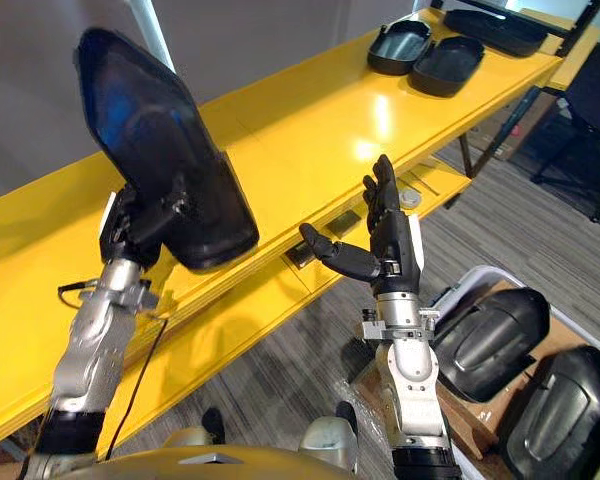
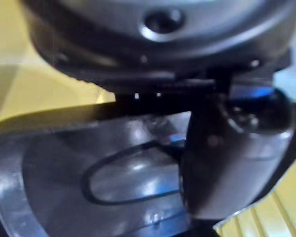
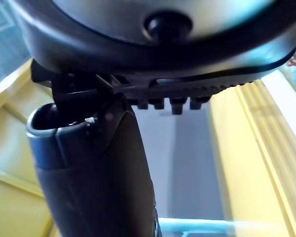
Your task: Walk over and take three plastic housings, then place them on the shelf
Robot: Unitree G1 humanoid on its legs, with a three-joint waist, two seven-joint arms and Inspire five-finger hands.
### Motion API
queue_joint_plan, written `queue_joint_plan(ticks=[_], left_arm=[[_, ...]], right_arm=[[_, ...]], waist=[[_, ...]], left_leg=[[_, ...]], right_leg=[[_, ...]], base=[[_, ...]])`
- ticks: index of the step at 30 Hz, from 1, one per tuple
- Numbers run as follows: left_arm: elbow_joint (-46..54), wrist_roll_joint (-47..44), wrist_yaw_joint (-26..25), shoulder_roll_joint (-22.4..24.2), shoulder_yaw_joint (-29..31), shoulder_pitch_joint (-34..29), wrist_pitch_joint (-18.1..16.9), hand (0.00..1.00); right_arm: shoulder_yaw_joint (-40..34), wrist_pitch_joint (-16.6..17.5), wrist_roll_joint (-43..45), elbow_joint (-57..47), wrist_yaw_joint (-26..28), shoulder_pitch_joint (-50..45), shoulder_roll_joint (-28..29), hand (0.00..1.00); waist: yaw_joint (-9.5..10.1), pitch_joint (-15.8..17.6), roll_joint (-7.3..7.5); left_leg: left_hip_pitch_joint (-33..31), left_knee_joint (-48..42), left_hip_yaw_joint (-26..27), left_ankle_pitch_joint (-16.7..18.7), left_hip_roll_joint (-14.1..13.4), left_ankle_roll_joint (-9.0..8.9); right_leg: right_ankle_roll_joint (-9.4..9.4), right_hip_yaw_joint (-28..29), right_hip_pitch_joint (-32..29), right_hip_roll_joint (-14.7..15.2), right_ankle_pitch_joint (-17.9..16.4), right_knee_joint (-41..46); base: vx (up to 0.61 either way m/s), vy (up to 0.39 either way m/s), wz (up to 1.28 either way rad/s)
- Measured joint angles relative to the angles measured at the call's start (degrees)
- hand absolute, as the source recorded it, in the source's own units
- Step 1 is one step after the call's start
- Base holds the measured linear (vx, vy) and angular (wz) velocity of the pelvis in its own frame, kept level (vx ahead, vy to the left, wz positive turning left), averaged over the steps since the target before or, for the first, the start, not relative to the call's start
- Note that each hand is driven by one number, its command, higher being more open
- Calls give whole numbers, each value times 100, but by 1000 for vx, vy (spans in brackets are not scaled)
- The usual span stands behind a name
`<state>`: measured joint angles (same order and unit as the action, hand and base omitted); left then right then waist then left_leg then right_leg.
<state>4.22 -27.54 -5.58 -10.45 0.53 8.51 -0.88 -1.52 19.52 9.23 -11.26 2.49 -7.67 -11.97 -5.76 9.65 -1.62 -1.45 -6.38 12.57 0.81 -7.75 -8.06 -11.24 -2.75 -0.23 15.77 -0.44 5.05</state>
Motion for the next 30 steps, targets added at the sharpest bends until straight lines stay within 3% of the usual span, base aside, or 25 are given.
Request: queue_joint_plan(ticks=[3, 11, 19, 20, 24, 30], left_arm=[[-375, -242, -417, -199, 37, 293, 106, 0], [-1693, -1278, -913, -309, 144, 1010, 365, 0], [-2239, -1481, -1179, -664, 441, 1831, 381, 0], [-2239, -1482, -1216, -708, 476, 1971, 380, 100], [-2241, -1481, -1341, -929, 478, 2422, 369, 100], [-2221, -1457, -1302, -1277, 478, 2587, 359, 100]], right_arm=[[-3, -22, 6, -30, 165, 74, -272, 100], [-16, -129, 34, -25, 704, 188, -433, 100], [-7, -178, 63, -24, 697, 545, -632, 100], [-1, -198, 63, -24, 685, 687, -635, 100], [29, -315, 63, -24, 525, 1088, -642, 100], [255, -501, 64, -24, 300, 1121, -648, 100]], waist=[[-138, -4, -5], [-399, 16, 9], [-415, 433, -23], [-418, 547, -30], [-419, 886, -10], [-400, 1093, -3]], left_leg=[[11, 68, 143, -39, -18, -2], [53, 47, 368, -31, -84, -10], [-190, -185, 376, 3, -177, -46], [-260, -247, 351, -12, -194, -22], [-476, -361, 272, -24, -200, 0], [-632, -441, 209, -18, -210, 14]], right_leg=[[10, 174, -155, -37, 45, 9], [32, 430, -284, -116, 137, 5], [37, 528, -502, -188, 133, 79], [33, 523, -555, -198, 135, 111], [9, 495, -700, -200, 173, 188], [4, 453, -781, -199, 180, 192]], base=[[-36, -1, -27], [-24, -3, -17], [-61, -12, -5], [-67, -27, 7], [-42, -9, 9], [1, -3, 5]])
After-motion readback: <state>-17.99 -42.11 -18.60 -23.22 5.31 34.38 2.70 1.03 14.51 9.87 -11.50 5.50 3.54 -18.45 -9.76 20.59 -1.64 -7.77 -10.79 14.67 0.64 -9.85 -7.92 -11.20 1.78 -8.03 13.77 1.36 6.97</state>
